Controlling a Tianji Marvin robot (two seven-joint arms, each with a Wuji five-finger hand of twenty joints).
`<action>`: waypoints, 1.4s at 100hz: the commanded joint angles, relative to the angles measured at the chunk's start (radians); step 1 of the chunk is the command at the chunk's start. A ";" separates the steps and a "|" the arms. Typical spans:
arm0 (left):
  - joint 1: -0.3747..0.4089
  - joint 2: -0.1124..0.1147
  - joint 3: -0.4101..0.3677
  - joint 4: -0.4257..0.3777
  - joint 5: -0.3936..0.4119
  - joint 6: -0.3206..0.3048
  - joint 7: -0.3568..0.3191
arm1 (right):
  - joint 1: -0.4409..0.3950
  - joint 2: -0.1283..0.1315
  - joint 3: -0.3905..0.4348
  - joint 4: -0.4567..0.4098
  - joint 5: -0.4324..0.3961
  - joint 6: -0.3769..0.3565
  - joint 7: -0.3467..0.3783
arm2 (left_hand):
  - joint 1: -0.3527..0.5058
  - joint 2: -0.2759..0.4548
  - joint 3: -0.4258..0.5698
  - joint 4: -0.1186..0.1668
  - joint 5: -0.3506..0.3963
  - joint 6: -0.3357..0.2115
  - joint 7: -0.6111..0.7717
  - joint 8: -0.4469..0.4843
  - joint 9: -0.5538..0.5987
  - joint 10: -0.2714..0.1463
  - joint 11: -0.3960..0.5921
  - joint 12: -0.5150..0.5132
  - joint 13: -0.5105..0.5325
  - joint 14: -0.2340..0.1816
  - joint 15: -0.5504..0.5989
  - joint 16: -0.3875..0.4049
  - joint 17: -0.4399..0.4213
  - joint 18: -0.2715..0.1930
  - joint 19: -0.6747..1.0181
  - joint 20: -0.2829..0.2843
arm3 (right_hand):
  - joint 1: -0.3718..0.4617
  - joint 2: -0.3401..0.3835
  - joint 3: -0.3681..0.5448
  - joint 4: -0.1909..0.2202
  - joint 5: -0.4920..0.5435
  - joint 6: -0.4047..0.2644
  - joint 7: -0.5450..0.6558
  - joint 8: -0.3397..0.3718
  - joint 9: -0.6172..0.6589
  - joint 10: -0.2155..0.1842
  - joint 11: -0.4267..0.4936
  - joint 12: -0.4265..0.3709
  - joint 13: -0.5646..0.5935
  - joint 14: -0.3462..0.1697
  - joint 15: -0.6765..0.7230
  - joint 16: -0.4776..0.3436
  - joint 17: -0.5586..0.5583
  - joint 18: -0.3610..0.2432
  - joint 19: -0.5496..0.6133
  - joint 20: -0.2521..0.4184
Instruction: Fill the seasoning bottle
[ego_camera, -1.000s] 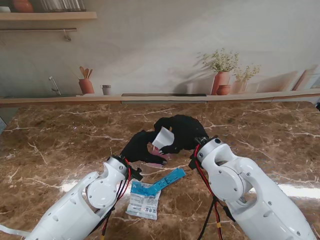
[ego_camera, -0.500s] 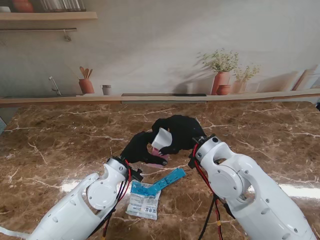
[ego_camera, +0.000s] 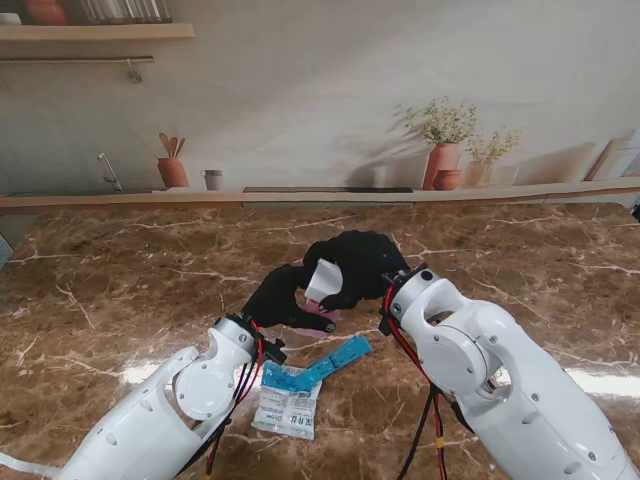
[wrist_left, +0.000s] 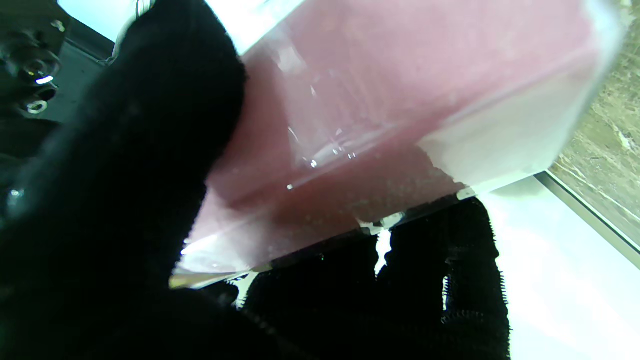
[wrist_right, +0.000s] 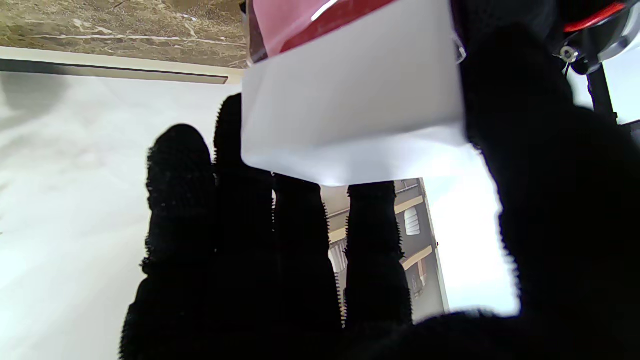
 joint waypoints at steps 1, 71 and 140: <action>-0.005 -0.006 0.001 -0.013 0.001 -0.004 0.007 | -0.002 0.003 0.005 0.001 0.003 -0.002 0.014 | 0.231 0.350 0.306 0.071 0.227 -0.266 0.282 0.083 0.118 -0.096 0.140 0.051 0.072 -0.006 0.086 0.031 -0.014 -0.081 0.032 0.025 | 0.328 0.163 0.292 0.042 0.077 -0.015 0.056 0.017 0.111 -0.179 0.056 0.006 0.036 -0.128 0.074 0.047 -0.019 -0.057 -0.010 0.024; 0.003 -0.010 -0.001 -0.015 0.001 -0.005 0.023 | 0.001 0.002 -0.060 0.021 -0.158 0.125 -0.018 | 0.231 0.352 0.305 0.071 0.224 -0.265 0.281 0.082 0.115 -0.094 0.140 0.050 0.068 -0.004 0.087 0.031 -0.017 -0.082 0.031 0.026 | -0.209 0.235 0.069 0.153 0.071 0.057 -0.060 0.106 0.105 -0.134 0.158 -0.111 0.124 -0.125 0.138 0.035 0.062 -0.037 0.112 0.057; 0.004 -0.008 -0.005 -0.016 0.011 -0.011 0.023 | -0.074 0.006 -0.013 -0.087 -0.328 0.189 0.015 | 0.230 0.351 0.306 0.071 0.225 -0.269 0.282 0.084 0.117 -0.098 0.140 0.051 0.071 -0.006 0.087 0.031 -0.014 -0.082 0.031 0.027 | -0.748 0.766 -0.231 0.290 -0.393 0.061 -0.523 -0.068 -0.379 -0.102 -0.225 -0.415 -0.434 -0.047 -0.357 -0.266 -0.363 -0.001 -0.236 -0.048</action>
